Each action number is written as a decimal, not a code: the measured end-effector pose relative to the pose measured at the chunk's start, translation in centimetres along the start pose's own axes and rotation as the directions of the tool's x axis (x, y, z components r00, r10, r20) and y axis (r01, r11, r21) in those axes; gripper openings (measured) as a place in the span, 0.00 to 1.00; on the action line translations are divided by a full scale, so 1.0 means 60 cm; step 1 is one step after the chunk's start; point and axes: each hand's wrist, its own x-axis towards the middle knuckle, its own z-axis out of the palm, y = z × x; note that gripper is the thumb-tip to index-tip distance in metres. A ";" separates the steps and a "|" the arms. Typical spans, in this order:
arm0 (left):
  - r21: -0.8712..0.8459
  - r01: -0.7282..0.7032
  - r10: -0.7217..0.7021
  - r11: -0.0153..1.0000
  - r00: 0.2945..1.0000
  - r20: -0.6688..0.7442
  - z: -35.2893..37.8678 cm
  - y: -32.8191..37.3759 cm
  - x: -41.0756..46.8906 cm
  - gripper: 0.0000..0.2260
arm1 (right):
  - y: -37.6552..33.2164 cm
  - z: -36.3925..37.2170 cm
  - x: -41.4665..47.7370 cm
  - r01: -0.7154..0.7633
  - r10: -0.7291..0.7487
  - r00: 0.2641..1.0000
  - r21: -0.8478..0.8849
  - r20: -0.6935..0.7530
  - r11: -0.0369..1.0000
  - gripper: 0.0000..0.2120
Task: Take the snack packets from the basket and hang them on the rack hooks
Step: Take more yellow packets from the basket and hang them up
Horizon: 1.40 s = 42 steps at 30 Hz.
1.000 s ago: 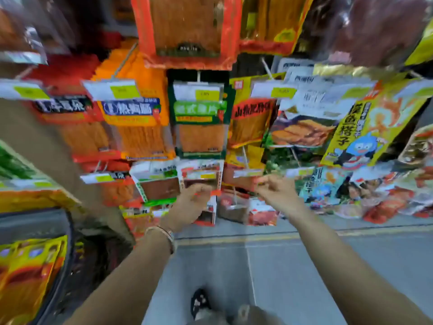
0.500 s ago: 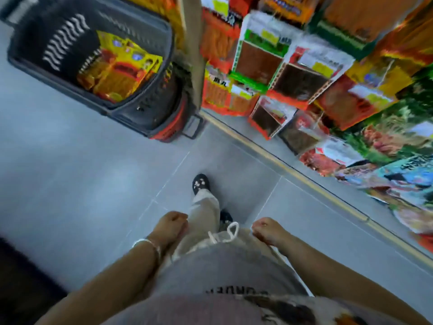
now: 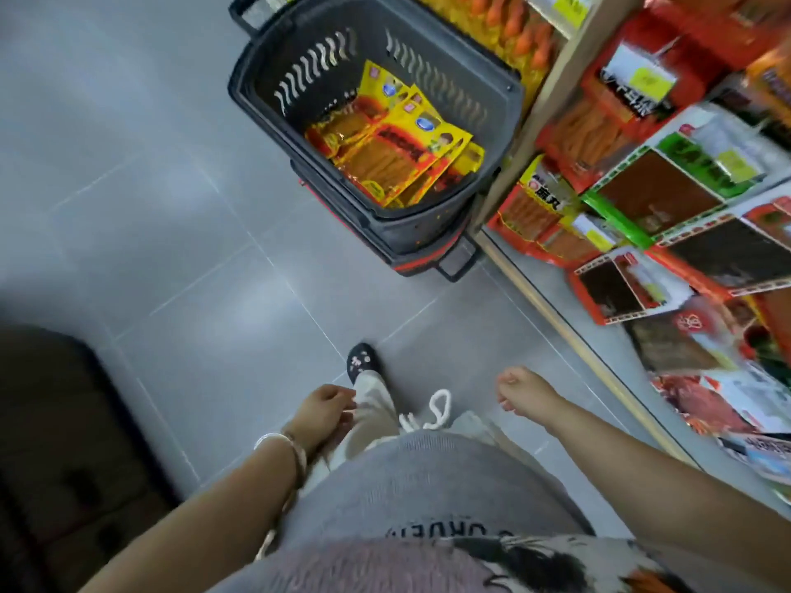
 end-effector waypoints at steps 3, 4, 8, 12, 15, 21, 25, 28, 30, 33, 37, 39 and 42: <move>0.021 0.004 -0.004 1.000 1.000 -0.017 -0.087 0.070 0.040 0.05 | -0.099 0.034 0.019 0.060 -0.059 0.998 0.041 -0.015 0.997 0.06; 0.019 -0.010 0.010 1.000 0.999 -0.034 -0.113 0.096 0.052 0.05 | -0.133 0.043 0.026 0.091 -0.090 0.996 0.072 -0.019 0.993 0.06; -0.004 -0.110 0.109 0.994 0.988 -0.112 -0.193 0.195 0.093 0.06 | -0.263 0.055 0.053 0.222 -0.215 0.975 0.234 -0.055 0.946 0.05; -0.097 -0.181 0.171 0.979 0.980 -0.102 -0.213 0.291 0.121 0.07 | -0.381 0.036 0.088 0.294 -0.285 0.955 0.337 -0.078 0.894 0.05; -0.100 -0.262 0.259 0.960 0.965 -0.048 -0.197 0.382 0.145 0.07 | -0.463 0.003 0.136 0.301 -0.278 0.953 0.445 -0.118 0.844 0.04; -0.087 -0.339 0.340 0.937 0.940 -0.007 -0.168 0.522 0.206 0.08 | -0.556 -0.057 0.280 0.138 -0.080 0.989 0.595 -0.123 0.792 0.12; -0.027 -0.300 0.300 0.954 0.954 0.005 -0.162 0.594 0.263 0.08 | -0.569 -0.066 0.377 -0.090 0.162 0.985 0.624 -0.059 0.776 0.09; 0.011 -0.252 0.252 0.968 0.968 0.006 -0.160 0.631 0.301 0.08 | -0.567 -0.061 0.423 -0.236 0.302 0.953 0.646 0.009 0.726 0.15; 0.030 -0.205 0.204 0.978 0.979 0.029 -0.161 0.646 0.320 0.07 | -0.568 -0.054 0.440 -0.279 0.337 0.940 0.677 0.048 0.681 0.17; 0.042 -0.164 0.161 0.986 0.985 0.059 -0.168 0.660 0.341 0.07 | -0.580 -0.041 0.446 -0.246 0.338 0.941 0.724 0.018 0.644 0.17; 0.075 -0.123 0.114 0.990 0.986 0.119 -0.173 0.673 0.360 0.06 | -0.598 -0.026 0.439 -0.140 0.322 0.937 0.701 -0.134 0.700 0.21; 0.108 -0.116 0.100 0.987 0.984 0.150 -0.173 0.686 0.368 0.05 | -0.609 -0.022 0.431 -0.062 0.304 0.928 0.714 -0.215 0.697 0.20; 0.182 -0.146 0.106 0.972 0.971 0.213 -0.183 0.723 0.386 0.05 | -0.625 -0.024 0.404 0.059 0.360 0.869 0.793 -0.340 0.606 0.14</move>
